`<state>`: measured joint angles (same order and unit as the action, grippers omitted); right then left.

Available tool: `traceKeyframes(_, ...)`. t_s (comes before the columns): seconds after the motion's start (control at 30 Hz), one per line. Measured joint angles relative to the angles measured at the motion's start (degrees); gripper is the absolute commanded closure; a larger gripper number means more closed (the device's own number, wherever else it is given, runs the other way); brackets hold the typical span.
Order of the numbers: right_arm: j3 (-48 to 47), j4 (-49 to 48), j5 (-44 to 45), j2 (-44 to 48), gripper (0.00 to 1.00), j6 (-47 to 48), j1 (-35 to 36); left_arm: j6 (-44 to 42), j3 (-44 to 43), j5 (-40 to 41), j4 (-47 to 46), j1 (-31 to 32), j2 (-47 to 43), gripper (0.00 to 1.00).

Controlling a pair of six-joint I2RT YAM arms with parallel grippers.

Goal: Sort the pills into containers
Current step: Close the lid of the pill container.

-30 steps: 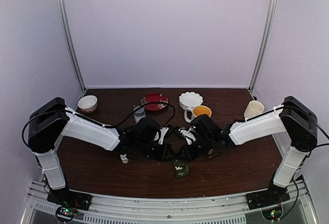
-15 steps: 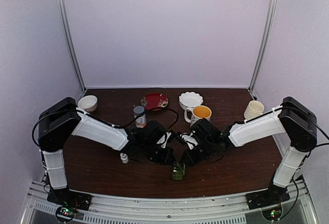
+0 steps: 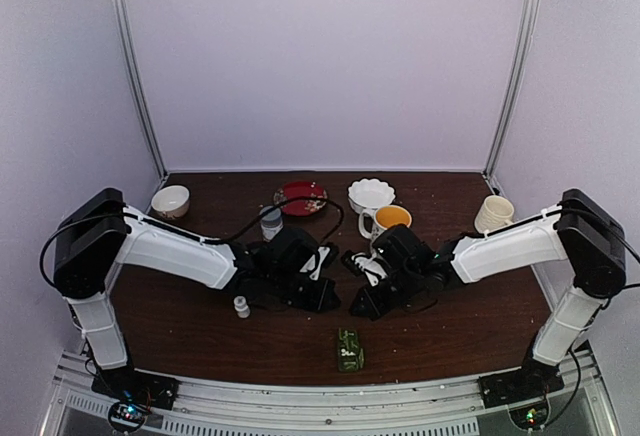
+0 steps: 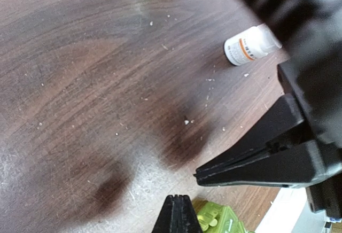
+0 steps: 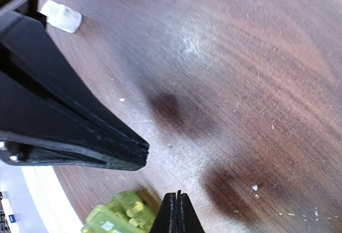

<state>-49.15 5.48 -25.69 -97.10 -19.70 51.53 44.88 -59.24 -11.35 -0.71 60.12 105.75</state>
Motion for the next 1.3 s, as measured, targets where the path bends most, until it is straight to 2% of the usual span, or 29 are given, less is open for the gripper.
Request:
traceKeyframes(0.03,0.0,0.2,0.0,0.6,0.94,0.0,0.0,0.0,0.0,-0.1,0.2,0.0,-0.3,1.0)
traceKeyframes(0.23,1.7,1.0,0.0,6.3,0.62,-0.6,0.0,-0.9,1.4,-2.5,0.9,0.0,-1.8,0.65)
traceKeyframes(0.37,5.4,0.5,-0.5,10.6,0.55,-2.8,0.2,-0.2,3.9,-4.9,0.8,0.1,-3.1,0.56)
traceKeyframes(0.7,12.6,-7.1,-4.1,9.3,0.54,-10.4,1.0,3.4,7.7,-11.2,-2.6,0.3,-3.8,0.55)
traceKeyframes(1.07,13.0,-14.1,-6.6,5.4,0.65,-15.3,2.3,6.1,7.7,-15.0,-6.1,0.3,-0.6,0.6)
traceKeyframes(1.3,13.3,-14.8,-6.6,5.2,0.71,-16.5,3.1,7.2,7.2,-16.9,-6.1,0.9,1.7,0.74)
